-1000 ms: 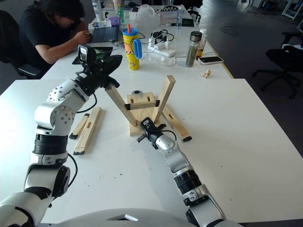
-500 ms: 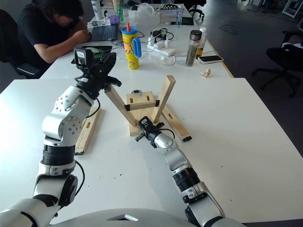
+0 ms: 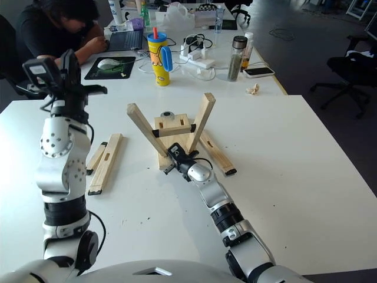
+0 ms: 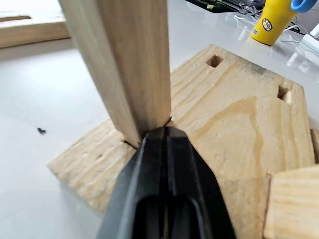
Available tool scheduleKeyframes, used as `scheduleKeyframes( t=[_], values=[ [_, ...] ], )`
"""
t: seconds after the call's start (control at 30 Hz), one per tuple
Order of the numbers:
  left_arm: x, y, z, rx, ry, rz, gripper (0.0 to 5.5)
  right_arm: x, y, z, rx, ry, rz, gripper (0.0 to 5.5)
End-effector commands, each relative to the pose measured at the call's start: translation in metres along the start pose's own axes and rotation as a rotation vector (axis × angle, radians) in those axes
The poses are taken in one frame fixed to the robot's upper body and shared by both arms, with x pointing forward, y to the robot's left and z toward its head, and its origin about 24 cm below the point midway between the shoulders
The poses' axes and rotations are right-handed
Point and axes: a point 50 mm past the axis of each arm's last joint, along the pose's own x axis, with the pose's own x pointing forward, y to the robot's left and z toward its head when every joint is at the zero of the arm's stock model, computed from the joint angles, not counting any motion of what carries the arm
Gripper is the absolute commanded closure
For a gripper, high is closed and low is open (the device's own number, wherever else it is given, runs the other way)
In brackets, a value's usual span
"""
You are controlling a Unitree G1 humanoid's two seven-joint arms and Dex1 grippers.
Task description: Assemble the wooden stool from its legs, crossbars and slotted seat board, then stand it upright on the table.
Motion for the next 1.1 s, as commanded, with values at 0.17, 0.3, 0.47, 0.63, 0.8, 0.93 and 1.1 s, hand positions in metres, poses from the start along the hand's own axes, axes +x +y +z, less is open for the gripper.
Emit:
scheduleKeyframes(
  t=[0.17,0.3,0.47,0.63,0.8,0.93,1.1],
  values=[
    [-0.054,-0.018,-0.059,-0.062,0.386,-0.097,5.48,0.005,0.017,-0.006,0.066,0.056,0.034,5.5],
    [-0.058,-0.022,-0.059,-0.083,0.399,-0.108,5.48,-0.012,0.0,0.012,0.047,-0.083,-0.07,5.5],
    [-0.073,-0.02,-0.052,-0.116,0.379,-0.073,5.48,-0.072,0.006,0.04,0.163,-0.273,0.065,5.5],
    [-0.08,-0.02,-0.03,-0.108,0.218,-0.005,5.48,-0.131,-0.031,0.017,0.15,-0.279,-0.113,5.5],
    [-0.069,-0.019,-0.015,-0.031,0.096,0.024,5.48,-0.157,-0.088,0.049,0.057,-0.419,-0.582,5.5],
    [-0.056,-0.025,-0.011,-0.05,0.061,0.027,5.48,-0.136,-0.112,0.076,0.099,-0.504,-0.671,5.5],
    [-0.045,-0.018,-0.01,-0.051,0.052,0.037,5.48,-0.133,-0.128,0.088,0.175,-0.541,-0.744,5.5]
  ],
)
